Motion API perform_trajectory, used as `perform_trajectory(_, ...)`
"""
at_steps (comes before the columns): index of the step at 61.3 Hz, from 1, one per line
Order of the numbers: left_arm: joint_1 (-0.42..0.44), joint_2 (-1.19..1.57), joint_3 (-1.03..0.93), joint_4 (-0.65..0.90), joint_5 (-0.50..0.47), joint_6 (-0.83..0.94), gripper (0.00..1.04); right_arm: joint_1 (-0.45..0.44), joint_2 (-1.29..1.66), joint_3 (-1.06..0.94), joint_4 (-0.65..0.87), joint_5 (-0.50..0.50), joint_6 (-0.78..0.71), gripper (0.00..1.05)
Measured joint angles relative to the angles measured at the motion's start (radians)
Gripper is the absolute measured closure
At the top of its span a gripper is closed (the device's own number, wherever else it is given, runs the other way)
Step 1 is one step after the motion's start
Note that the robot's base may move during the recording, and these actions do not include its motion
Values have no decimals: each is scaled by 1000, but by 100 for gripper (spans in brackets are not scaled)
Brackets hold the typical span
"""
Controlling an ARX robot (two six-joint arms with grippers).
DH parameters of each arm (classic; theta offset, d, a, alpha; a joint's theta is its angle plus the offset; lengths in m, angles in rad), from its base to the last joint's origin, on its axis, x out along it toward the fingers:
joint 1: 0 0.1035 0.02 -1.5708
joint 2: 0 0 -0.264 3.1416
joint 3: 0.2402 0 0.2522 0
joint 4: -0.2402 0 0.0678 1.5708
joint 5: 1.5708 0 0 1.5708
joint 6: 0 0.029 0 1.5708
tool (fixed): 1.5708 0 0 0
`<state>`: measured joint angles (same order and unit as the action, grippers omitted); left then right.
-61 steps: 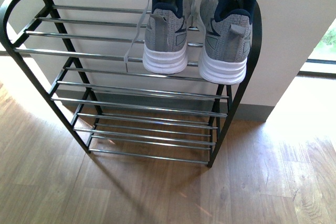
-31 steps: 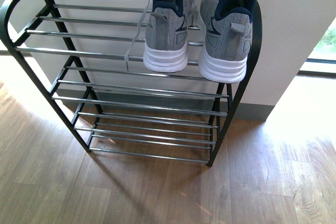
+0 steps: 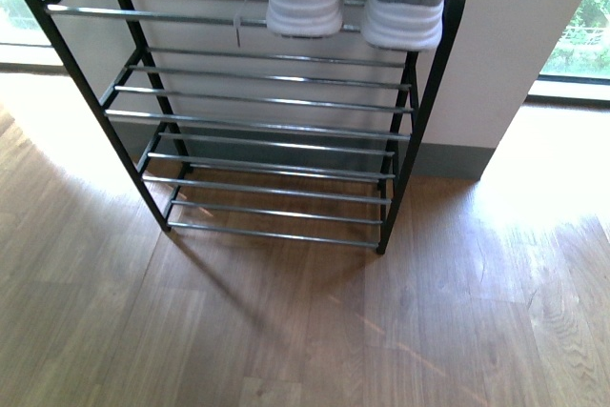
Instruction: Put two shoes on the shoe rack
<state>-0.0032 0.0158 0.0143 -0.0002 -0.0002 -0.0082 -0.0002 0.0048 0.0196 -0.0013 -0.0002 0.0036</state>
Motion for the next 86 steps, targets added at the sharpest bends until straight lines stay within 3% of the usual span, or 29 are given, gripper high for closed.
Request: perform_trajectory(86, 0, 0, 0, 0, 1, 0, 9, 0, -1, 0, 0, 1, 0, 9)
